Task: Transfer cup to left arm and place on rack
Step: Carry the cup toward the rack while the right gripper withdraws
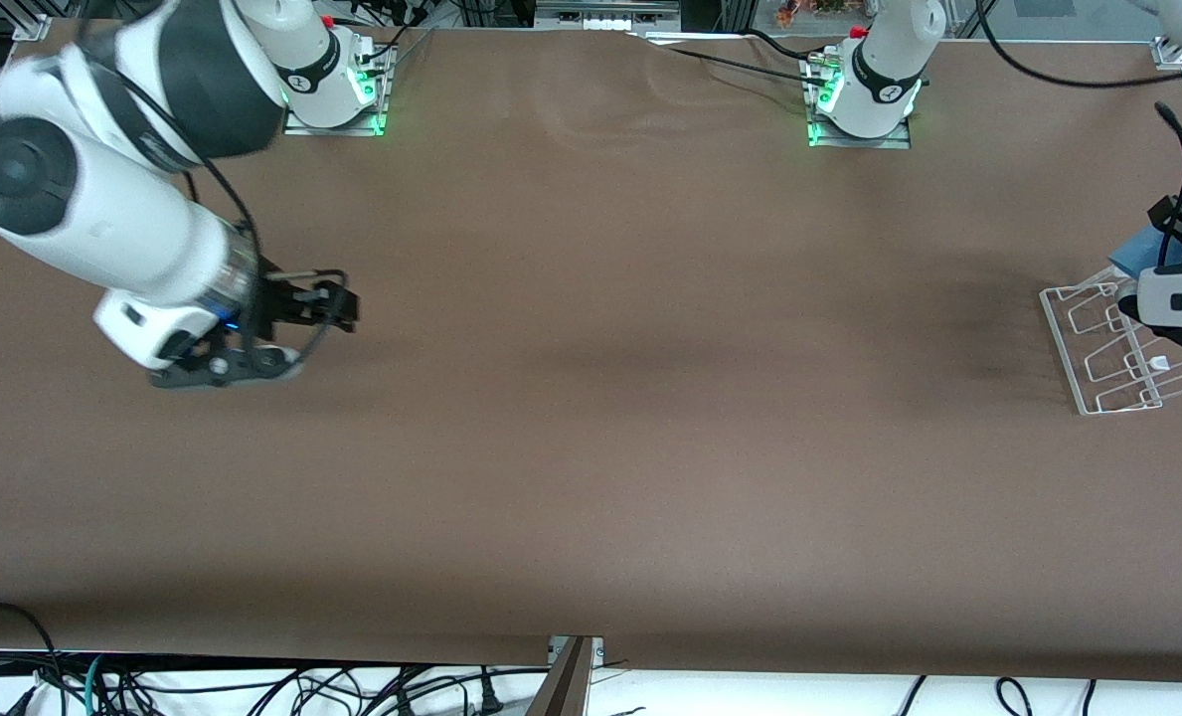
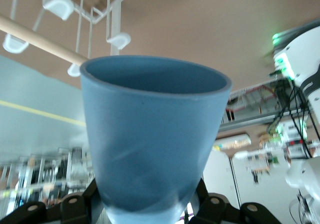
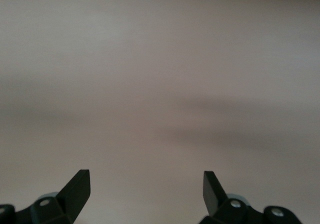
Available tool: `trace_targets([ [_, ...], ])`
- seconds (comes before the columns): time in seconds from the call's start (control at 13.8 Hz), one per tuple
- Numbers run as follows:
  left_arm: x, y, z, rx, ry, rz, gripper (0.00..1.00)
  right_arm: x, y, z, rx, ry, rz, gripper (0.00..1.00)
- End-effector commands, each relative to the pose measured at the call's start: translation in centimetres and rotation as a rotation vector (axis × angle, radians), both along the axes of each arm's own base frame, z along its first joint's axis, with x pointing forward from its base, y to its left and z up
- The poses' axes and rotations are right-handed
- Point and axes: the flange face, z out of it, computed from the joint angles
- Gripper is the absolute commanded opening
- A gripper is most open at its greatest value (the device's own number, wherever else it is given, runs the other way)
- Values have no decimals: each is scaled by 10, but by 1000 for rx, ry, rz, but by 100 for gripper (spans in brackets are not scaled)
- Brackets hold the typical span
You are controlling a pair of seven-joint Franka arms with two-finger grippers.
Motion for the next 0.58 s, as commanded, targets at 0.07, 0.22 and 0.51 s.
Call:
trace_targets([
  [0.07, 8, 16, -49, 169, 192, -25, 0, -16, -67, 46, -84, -73, -60, 100],
  [0.22, 7, 24, -73, 244, 285, -54, 0, -25, -93, 54, -104, -59, -103, 100],
  [0.51, 3, 29, -93, 290, 354, -85, 0, -51, -120, 54, -122, 13, -144, 100],
])
